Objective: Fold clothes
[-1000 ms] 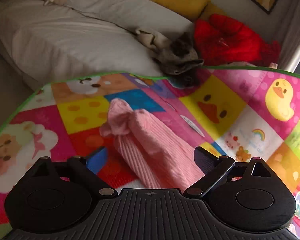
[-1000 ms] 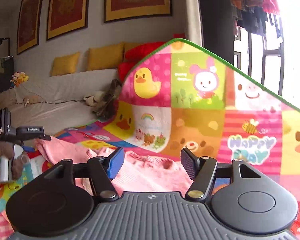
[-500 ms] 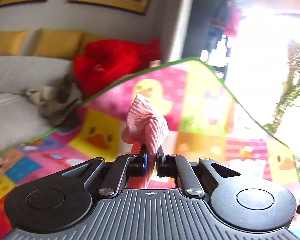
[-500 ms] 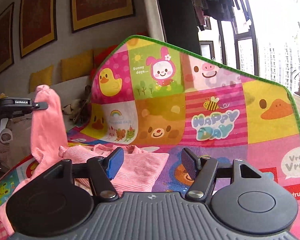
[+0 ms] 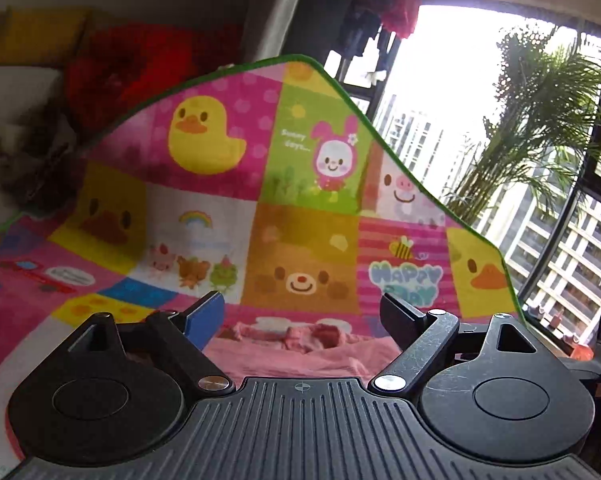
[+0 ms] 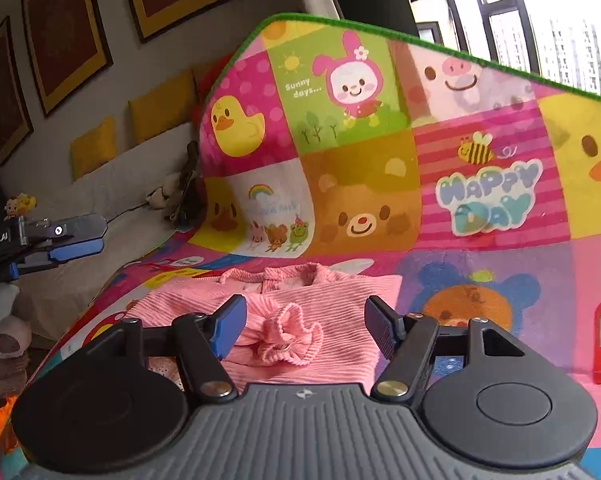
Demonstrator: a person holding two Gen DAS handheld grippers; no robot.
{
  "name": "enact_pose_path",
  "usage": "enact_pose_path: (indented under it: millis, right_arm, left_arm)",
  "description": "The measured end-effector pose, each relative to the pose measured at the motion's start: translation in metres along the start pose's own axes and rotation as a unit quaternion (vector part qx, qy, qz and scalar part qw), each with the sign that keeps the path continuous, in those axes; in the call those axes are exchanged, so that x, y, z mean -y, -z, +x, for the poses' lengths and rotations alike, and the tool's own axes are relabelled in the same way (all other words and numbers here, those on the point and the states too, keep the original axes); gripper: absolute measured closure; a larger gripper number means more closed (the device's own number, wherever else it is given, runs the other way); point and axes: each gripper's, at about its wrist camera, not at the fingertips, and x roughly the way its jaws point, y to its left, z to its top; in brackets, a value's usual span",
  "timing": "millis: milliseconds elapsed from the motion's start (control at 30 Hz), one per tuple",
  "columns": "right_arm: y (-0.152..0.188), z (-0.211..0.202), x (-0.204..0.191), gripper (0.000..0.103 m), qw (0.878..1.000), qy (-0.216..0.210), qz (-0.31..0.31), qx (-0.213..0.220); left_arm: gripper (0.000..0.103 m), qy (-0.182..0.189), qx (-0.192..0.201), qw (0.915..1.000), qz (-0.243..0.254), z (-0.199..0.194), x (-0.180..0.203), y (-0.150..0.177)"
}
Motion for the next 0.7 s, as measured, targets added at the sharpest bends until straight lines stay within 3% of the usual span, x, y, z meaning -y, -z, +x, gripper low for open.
enact_pose_path:
  millis: [100, 200, 233, 333, 400, 567, 600, 700]
  right_arm:
    - [0.006, 0.046, -0.01, 0.039, 0.999, -0.002, -0.003, -0.039]
    - [0.01, 0.075, -0.02, 0.085, 0.998, -0.003, -0.005, -0.068]
    - [0.007, 0.073, -0.024, 0.089, 0.998, -0.002, -0.012, -0.059]
    - [-0.008, 0.052, -0.03, 0.09, 0.998, 0.03, -0.053, -0.01]
    - [-0.018, 0.041, -0.021, 0.091, 0.996, 0.059, -0.06, -0.001]
    - [0.0, 0.054, 0.007, 0.088, 0.992, 0.092, -0.071, -0.057]
    - [0.006, 0.056, 0.009, 0.08, 0.991, 0.094, -0.074, -0.062]
    - [0.014, 0.053, 0.011, 0.071, 0.99, 0.097, -0.081, -0.064]
  left_arm:
    - [0.011, -0.009, -0.022, 0.9996, -0.014, -0.003, -0.02, 0.011]
    - [0.01, -0.008, -0.042, 0.999, -0.017, -0.002, -0.032, 0.018]
    - [0.01, -0.006, -0.047, 0.9988, -0.016, -0.002, -0.035, 0.02]
    - [0.01, -0.002, -0.053, 0.9985, -0.014, 0.003, -0.04, 0.023]
    - [0.01, 0.0, -0.06, 0.998, -0.021, 0.012, -0.042, 0.026]
    - [0.01, -0.019, -0.112, 0.9935, -0.011, 0.046, -0.04, 0.045]
    - [0.01, -0.035, -0.123, 0.9918, 0.0, 0.05, -0.039, 0.049]
    - [0.01, -0.077, -0.155, 0.9847, 0.02, 0.058, -0.045, 0.058]
